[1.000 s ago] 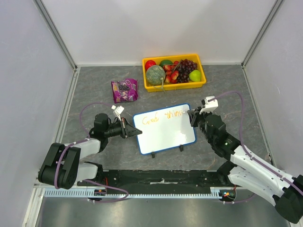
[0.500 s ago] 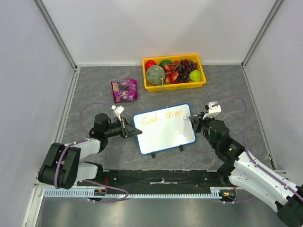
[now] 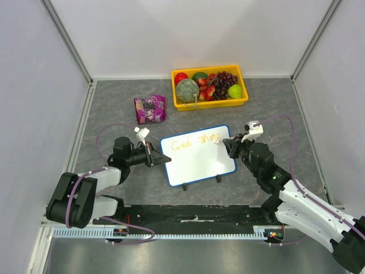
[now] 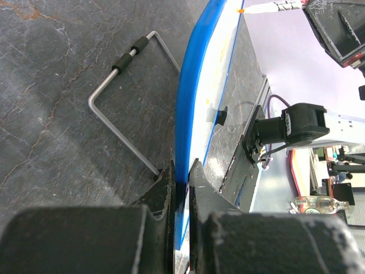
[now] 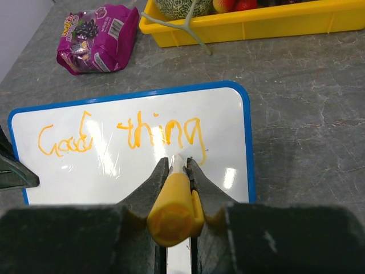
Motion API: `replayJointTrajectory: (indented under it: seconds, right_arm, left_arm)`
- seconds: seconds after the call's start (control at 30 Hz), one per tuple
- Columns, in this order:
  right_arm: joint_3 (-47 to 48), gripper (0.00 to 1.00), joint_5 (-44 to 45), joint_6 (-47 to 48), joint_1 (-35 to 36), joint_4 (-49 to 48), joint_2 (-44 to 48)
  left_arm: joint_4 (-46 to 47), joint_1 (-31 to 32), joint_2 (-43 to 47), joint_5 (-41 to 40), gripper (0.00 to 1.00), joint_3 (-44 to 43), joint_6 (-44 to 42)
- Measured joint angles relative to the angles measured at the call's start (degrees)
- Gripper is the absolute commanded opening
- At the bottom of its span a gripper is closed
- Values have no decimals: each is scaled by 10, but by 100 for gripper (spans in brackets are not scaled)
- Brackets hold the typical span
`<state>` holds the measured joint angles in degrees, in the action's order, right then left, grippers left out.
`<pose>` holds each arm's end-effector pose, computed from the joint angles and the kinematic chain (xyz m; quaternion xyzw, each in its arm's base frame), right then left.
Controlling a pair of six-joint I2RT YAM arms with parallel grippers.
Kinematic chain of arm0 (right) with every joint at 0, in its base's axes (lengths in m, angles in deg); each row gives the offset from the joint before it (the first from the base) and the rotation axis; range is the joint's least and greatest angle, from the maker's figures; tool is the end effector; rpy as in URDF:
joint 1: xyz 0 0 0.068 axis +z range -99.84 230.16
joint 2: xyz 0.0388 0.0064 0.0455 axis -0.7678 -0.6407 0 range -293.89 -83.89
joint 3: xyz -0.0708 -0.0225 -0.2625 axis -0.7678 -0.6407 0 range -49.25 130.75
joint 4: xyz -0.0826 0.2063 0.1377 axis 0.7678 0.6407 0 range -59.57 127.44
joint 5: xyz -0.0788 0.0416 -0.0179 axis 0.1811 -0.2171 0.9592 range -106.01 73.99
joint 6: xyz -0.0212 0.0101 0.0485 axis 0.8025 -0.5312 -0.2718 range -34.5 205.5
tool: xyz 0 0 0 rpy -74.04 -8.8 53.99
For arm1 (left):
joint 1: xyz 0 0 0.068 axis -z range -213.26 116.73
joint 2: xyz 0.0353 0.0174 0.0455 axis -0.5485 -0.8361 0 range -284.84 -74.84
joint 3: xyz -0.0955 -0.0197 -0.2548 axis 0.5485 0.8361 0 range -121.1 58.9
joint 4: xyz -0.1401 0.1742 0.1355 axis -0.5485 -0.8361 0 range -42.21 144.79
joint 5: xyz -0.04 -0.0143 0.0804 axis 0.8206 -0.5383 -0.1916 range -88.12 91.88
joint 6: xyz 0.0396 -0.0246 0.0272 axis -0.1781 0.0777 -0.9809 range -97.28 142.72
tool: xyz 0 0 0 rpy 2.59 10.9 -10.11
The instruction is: Write a sentence on the whiteboard
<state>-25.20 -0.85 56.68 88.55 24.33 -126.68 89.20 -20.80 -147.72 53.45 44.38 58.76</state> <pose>0.1493 0.1065 0.2473 0.0176 0.7780 0.2572 0.5730 0.1987 -0.0726 0.1497 0.0779 0.7875 -0.5341 0.2977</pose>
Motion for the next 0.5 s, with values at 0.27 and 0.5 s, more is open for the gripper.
replayJointTrajectory:
  seconds: [0.27, 0.5]
  right_arm:
    - [23, 0, 21, 2, 0, 14, 24]
    - [57, 0, 56, 22, -8, 14, 3]
  left_arm:
    - [0, 0, -1, 0, 2, 0, 0]
    - [0, 0, -2, 0, 2, 0, 0]
